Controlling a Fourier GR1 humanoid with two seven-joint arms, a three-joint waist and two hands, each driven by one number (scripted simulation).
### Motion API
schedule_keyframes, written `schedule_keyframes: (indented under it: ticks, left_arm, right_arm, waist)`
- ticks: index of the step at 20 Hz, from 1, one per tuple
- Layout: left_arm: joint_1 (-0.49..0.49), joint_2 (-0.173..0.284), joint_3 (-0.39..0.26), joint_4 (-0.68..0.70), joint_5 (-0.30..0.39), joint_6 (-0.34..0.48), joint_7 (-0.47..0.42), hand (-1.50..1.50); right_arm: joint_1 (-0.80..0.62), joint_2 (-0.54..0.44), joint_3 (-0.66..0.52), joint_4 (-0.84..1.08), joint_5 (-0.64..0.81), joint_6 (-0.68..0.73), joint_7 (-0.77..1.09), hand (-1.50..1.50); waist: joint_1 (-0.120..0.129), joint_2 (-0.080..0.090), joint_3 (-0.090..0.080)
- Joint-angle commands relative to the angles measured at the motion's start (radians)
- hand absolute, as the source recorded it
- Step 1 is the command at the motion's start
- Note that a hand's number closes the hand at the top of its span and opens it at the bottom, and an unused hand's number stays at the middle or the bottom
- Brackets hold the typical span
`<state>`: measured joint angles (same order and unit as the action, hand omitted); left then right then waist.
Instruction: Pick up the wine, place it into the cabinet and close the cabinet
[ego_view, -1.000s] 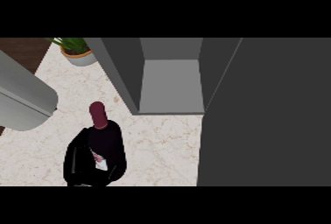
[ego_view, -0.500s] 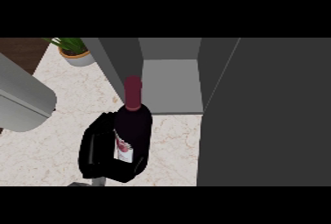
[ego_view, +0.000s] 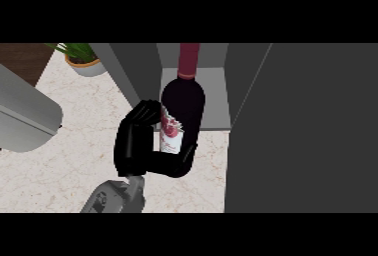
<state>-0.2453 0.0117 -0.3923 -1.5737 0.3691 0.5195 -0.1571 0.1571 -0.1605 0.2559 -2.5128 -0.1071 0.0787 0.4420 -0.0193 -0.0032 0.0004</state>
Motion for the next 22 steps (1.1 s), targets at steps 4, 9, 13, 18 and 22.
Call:
schedule_keyframes:
  ticks: [4,9,13,18,22]
  left_arm:
    - [-0.171,-0.011,-0.029,0.122,0.005,0.159,0.056,1.5]
    - [-0.198,-0.012,0.0,0.265,0.013,0.119,-0.028,1.5]
    - [-0.198,-0.012,-0.068,0.356,0.105,0.153,-0.118,1.5]
    - [-0.247,-0.012,-0.026,0.516,0.172,0.076,-0.199,1.5]
    - [-0.244,-0.012,-0.096,0.575,0.279,0.113,-0.321,1.5]
  right_arm:
    - [0.078,0.017,0.0,-0.149,-0.066,0.0,0.021,-1.5]
    - [0.061,-0.005,-0.023,-0.215,-0.118,0.017,0.09,-1.5]
    - [0.033,0.013,-0.019,-0.165,-0.131,0.018,0.085,-1.5]
    - [0.091,0.024,-0.02,-0.165,-0.125,0.049,0.016,-1.5]
    - [0.044,0.012,-0.018,-0.231,-0.113,0.015,0.128,-1.5]
  waist:
    - [-0.003,0.002,0.0]
    - [-0.003,0.003,-0.001]
    - [-0.007,0.005,-0.001]
    - [-0.015,0.006,-0.001]
    - [-0.026,0.008,-0.003]
